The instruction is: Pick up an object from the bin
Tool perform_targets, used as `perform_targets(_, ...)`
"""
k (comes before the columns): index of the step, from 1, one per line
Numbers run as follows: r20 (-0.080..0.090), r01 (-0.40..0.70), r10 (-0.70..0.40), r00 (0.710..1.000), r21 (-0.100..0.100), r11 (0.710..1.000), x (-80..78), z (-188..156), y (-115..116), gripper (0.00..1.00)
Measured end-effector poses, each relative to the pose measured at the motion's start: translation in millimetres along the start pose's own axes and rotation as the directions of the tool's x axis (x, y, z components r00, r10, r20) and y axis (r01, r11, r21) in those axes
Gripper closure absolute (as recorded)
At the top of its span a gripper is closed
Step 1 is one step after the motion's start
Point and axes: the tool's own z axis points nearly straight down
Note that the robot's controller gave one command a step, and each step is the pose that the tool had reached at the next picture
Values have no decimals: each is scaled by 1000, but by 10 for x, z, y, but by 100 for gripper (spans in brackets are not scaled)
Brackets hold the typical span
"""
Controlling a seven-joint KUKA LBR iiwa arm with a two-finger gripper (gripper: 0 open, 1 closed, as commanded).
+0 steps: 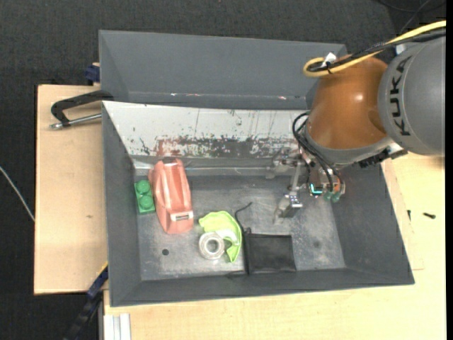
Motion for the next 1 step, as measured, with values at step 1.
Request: perform_targets(1, 7, 0, 0, 1000, 0, 1000, -11, -40, -1, 0)
